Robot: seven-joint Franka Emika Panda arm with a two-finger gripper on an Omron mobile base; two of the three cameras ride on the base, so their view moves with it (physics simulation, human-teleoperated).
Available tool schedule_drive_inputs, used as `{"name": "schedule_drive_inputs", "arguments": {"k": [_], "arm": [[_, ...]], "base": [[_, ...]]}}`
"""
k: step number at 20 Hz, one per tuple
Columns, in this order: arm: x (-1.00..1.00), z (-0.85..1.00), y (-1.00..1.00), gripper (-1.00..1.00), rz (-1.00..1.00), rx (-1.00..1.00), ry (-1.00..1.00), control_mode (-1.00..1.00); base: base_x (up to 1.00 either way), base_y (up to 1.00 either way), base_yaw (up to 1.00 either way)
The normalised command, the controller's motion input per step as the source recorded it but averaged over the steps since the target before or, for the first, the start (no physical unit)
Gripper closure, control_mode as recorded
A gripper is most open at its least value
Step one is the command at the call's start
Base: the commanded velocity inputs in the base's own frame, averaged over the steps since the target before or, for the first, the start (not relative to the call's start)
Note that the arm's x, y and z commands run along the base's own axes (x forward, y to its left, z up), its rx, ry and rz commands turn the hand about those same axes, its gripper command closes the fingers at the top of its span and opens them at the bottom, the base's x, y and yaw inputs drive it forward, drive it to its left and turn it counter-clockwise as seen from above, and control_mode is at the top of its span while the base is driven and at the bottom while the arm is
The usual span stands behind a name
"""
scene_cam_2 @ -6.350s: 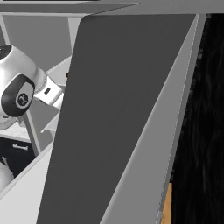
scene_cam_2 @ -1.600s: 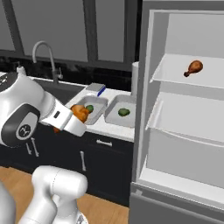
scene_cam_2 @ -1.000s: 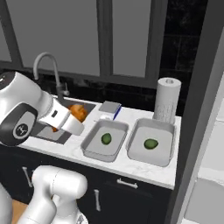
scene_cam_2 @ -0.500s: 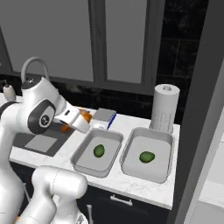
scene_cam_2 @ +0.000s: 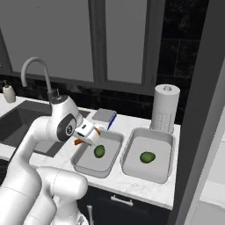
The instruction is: Place one avocado and one chicken drumstick in each tupperware on the nearby counter, to pack two identical lunches.
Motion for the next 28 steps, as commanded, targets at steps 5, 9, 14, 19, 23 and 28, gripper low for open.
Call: {"name": "schedule_drive_inputs", "arguments": {"k": [5,9,14,19,23,28], "arm": [[0.19,-0.93,-0.02,1.0,0.02,0.07,0.1,-1.0],[0.66,-0.74,-0.02,1.0,0.0,0.04,0.05,-1.0],[0.93,-0.44,-0.14,-1.0,0.0,0.0,0.0,-1.0],[-0.17,-0.37,-0.03,-1.0,0.0,0.0,0.09,-1.0],[-0.97,-0.55,-0.01,-1.0,0.0,0.0,0.08,-1.0],[-0.41,0.0,0.06,-1.0,-0.01,0.0,0.06,-1.0]], "base": [[0.0,0.0,0.0],[0.0,0.0,0.0],[0.0,0.0,0.0],[0.0,0.0,0.0],[0.0,0.0,0.0],[0.0,0.0,0.0]]}}
